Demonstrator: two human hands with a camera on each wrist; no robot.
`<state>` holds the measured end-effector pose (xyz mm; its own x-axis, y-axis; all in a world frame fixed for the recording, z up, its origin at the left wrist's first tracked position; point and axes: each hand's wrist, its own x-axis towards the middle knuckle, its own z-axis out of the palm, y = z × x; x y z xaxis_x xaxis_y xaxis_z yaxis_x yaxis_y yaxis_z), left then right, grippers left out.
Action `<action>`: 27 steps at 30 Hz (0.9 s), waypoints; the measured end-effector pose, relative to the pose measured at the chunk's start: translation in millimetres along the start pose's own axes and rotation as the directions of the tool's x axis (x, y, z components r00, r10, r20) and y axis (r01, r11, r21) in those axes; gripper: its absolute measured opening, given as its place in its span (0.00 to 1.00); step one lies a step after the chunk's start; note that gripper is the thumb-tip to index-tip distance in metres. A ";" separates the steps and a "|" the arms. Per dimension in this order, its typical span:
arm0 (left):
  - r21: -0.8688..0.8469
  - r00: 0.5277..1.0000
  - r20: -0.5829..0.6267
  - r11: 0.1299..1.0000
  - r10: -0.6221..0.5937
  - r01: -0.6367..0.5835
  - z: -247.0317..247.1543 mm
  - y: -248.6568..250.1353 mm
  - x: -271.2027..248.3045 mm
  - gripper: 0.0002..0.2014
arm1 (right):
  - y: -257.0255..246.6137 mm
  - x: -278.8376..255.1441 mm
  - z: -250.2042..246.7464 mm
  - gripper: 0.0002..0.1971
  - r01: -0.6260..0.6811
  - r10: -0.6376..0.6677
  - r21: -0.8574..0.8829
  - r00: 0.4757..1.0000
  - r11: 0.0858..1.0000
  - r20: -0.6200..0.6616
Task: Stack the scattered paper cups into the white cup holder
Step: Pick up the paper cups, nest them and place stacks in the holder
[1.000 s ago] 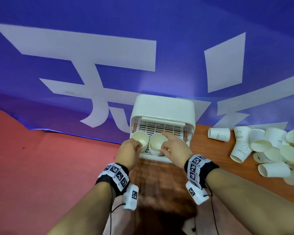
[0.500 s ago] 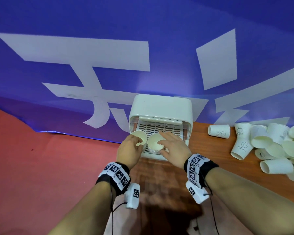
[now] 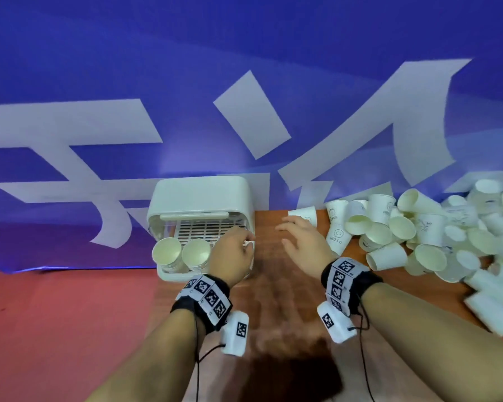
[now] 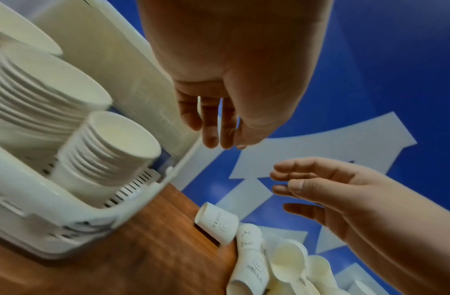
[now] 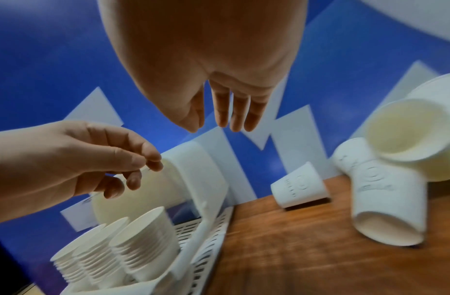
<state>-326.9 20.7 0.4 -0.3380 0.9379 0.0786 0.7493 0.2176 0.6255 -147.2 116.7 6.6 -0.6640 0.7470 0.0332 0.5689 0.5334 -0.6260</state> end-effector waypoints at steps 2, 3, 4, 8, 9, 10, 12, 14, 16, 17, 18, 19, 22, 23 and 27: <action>-0.026 0.999 0.032 1.000 0.014 -0.014 21.0 19.9 8.8 0.08 | 24.7 -8.9 -22.1 0.17 -0.060 0.060 0.006 0.998 0.998 -0.012; -0.026 0.999 0.047 0.999 0.026 -0.025 31.1 28.8 13.2 0.08 | 38.2 -12.6 -31.7 0.17 -0.088 0.089 0.006 0.996 0.996 -0.019; -0.018 0.997 0.067 0.999 0.040 -0.039 41.1 37.7 17.6 0.08 | 51.8 -15.9 -41.5 0.18 -0.118 0.118 -0.001 0.993 0.993 -0.028; 0.018 0.990 0.116 0.996 0.083 -0.086 75.9 67.2 34.1 0.08 | 104.6 -25.2 -74.1 0.19 -0.225 0.223 -0.066 0.974 0.972 -0.033; 0.037 0.988 0.127 0.995 0.082 -0.088 84.2 72.6 38.9 0.08 | 116.8 -26.5 -80.8 0.20 -0.246 0.244 -0.090 0.969 0.965 -0.029; 0.059 0.986 0.143 0.994 0.084 -0.094 91.7 77.1 44.4 0.09 | 127.8 -27.0 -87.0 0.20 -0.260 0.259 -0.115 0.966 0.959 -0.025; 0.113 0.979 0.186 0.988 0.083 -0.106 105.8 85.5 57.1 0.11 | 148.2 -26.5 -97.5 0.22 -0.272 0.274 -0.157 0.962 0.949 -0.010; 0.185 0.971 0.230 0.976 0.071 -0.115 118.4 92.2 70.9 0.13 | 166.2 -23.5 -105.2 0.25 -0.254 0.264 -0.203 0.964 0.946 0.025; 0.265 0.961 0.274 0.958 0.037 -0.112 131.6 95.2 83.0 0.16 | 181.6 -19.0 -109.7 0.29 -0.201 0.225 -0.265 0.972 0.943 0.064; 0.305 0.954 0.299 0.947 0.004 -0.100 137.8 95.9 88.4 0.17 | 187.8 -16.2 -110.6 0.30 -0.170 0.203 -0.299 0.976 0.939 0.081; 0.343 0.945 0.325 0.935 -0.032 -0.086 143.1 96.9 93.2 0.18 | 193.4 -13.4 -110.7 0.31 -0.142 0.184 -0.331 0.978 0.933 0.099; 0.384 0.934 0.350 0.920 -0.068 -0.077 148.4 98.2 98.5 0.19 | 198.6 -10.2 -110.2 0.33 -0.114 0.167 -0.358 0.978 0.927 0.122; 0.506 0.893 0.418 0.859 -0.167 -0.076 162.4 102.1 115.4 0.23 | 211.5 -0.1 -104.1 0.37 -0.013 0.112 -0.408 0.969 0.913 0.220; 0.533 0.878 0.434 0.843 -0.201 -0.070 167.3 103.5 121.1 0.26 | 215.2 3.1 -101.3 0.39 0.025 0.090 -0.419 0.963 0.907 0.253; 0.626 0.850 0.447 0.776 -0.277 -0.077 185.5 101.8 139.5 0.35 | 228.0 14.7 -88.9 0.45 0.122 0.041 -0.474 0.946 0.872 0.320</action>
<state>-192.2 223.9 -68.9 -0.2397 0.8584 -0.4535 0.9640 0.2659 -0.0062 15.9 284.6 -66.3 -0.7603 0.6020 -0.2441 0.6449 0.7447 -0.1720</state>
